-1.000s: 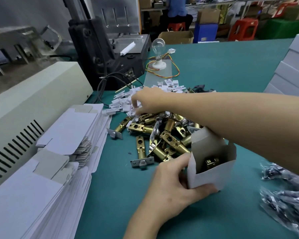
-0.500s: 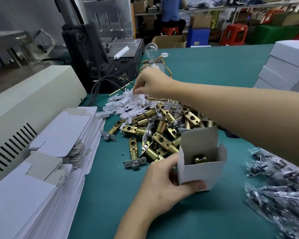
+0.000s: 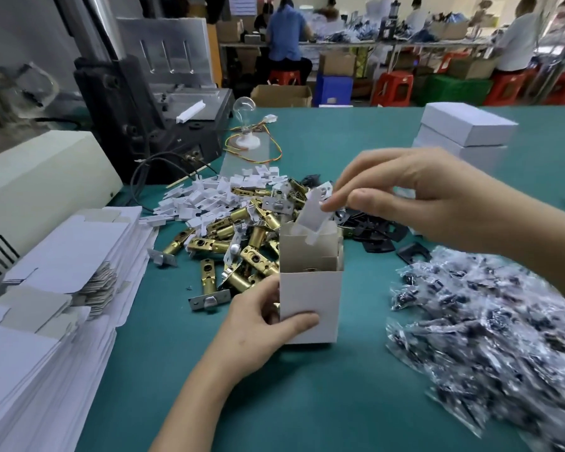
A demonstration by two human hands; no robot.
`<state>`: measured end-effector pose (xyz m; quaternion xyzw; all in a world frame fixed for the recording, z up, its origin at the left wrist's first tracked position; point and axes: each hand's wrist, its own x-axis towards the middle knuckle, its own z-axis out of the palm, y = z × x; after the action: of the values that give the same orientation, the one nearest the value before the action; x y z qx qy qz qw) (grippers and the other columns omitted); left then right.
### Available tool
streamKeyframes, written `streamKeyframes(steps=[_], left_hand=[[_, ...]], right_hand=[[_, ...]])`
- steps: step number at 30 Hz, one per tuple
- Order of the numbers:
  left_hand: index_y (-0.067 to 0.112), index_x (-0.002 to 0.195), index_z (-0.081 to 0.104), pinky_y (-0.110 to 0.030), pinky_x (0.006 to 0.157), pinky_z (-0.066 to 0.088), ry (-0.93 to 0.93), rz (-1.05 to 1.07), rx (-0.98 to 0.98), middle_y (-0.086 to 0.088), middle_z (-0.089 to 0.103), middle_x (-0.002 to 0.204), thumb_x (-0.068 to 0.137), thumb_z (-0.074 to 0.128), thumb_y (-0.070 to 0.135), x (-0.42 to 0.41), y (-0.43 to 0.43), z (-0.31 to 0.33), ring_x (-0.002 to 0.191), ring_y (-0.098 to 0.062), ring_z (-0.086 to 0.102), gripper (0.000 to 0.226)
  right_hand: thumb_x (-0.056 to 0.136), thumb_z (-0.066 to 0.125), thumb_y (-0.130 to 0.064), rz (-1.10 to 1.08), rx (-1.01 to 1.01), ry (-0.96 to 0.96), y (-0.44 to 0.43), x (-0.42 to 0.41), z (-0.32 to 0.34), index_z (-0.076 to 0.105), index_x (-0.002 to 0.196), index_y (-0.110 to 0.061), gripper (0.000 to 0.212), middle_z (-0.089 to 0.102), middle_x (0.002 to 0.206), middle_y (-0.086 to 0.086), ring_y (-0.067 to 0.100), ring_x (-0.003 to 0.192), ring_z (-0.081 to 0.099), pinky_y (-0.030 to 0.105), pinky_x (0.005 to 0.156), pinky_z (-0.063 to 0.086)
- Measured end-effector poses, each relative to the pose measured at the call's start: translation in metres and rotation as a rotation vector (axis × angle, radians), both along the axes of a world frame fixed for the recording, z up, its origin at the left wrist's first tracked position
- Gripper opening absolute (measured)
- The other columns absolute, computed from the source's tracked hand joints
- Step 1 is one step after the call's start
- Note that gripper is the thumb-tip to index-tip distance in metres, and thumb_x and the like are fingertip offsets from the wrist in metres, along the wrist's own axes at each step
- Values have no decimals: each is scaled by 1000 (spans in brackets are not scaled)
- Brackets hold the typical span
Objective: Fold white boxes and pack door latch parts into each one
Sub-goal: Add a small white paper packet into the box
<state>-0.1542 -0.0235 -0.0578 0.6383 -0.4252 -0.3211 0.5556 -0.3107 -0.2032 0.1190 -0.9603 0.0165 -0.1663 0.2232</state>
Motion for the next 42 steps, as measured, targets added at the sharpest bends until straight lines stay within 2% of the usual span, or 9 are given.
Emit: streamKeyframes(steps=[4, 9, 14, 23, 26, 31, 35, 38, 42], left_hand=[[56, 116, 69, -42, 93, 63, 10, 3, -15, 11, 78, 117, 68, 87, 51, -1, 0, 2, 108, -15, 74, 52], [46, 113, 74, -24, 82, 60, 16, -11, -40, 6, 80, 112, 68, 90, 45, -3, 5, 1, 105, -14, 76, 48], [50, 114, 73, -20, 81, 59, -9, -7, -35, 9, 79, 113, 69, 89, 45, -4, 7, 4, 104, -11, 75, 48], [48, 114, 72, -20, 79, 57, -9, -11, -25, 7, 79, 110, 73, 87, 41, -3, 5, 8, 101, -10, 75, 44], [47, 114, 72, -20, 78, 57, 1, -20, -26, 7, 79, 109, 76, 87, 37, -2, 6, 8, 99, -9, 75, 43], [50, 118, 71, -17, 81, 58, 15, -40, -31, 10, 79, 115, 76, 88, 36, -2, 6, 8, 104, -8, 75, 48], [56, 120, 69, -17, 88, 57, -14, -46, -28, 15, 77, 119, 77, 87, 40, -1, 7, 9, 111, -6, 73, 49], [58, 118, 69, -15, 87, 56, -9, -40, -30, 15, 77, 118, 79, 87, 35, -2, 6, 10, 110, -5, 73, 49], [56, 116, 70, -13, 75, 57, 3, -34, -23, 14, 78, 116, 84, 86, 21, -1, 6, 10, 102, -4, 75, 50]], right_hand=[[99, 51, -36, 4, -30, 103, 7, -12, -14, 79, 112, -14, 38, 70, 111, -7, 5, 104, 65, 11, 85, 45], [103, 56, -29, 1, -78, 152, 15, -3, -25, 78, 113, -12, 30, 70, 112, -3, 11, 107, 63, 33, 94, 48], [104, 54, -26, -13, 44, 59, 13, 1, -18, 79, 111, -14, 29, 70, 113, -3, 9, 108, 63, 28, 96, 47], [105, 48, -41, 35, -79, 219, 27, 12, -46, 77, 115, -24, 36, 72, 112, -17, 7, 107, 50, 31, 97, 42], [103, 44, -47, 19, -83, 255, 27, 12, -51, 77, 115, -24, 42, 74, 107, -9, 9, 111, 48, 35, 97, 43], [106, 49, -37, -22, 9, -46, 13, 8, -41, 78, 111, -20, 34, 74, 108, -6, 16, 113, 59, 36, 99, 45], [109, 47, -27, -261, 247, -195, -30, 8, -33, 75, 108, -26, 28, 75, 104, -14, -1, 104, 66, 19, 88, 50], [106, 52, -24, -451, 109, -35, -60, 16, -51, 73, 109, -24, 21, 74, 104, -11, 7, 101, 67, 27, 85, 49], [101, 59, -20, -564, -139, 324, -85, 29, -93, 67, 127, -16, 27, 71, 125, 5, 25, 114, 64, 33, 92, 50]])
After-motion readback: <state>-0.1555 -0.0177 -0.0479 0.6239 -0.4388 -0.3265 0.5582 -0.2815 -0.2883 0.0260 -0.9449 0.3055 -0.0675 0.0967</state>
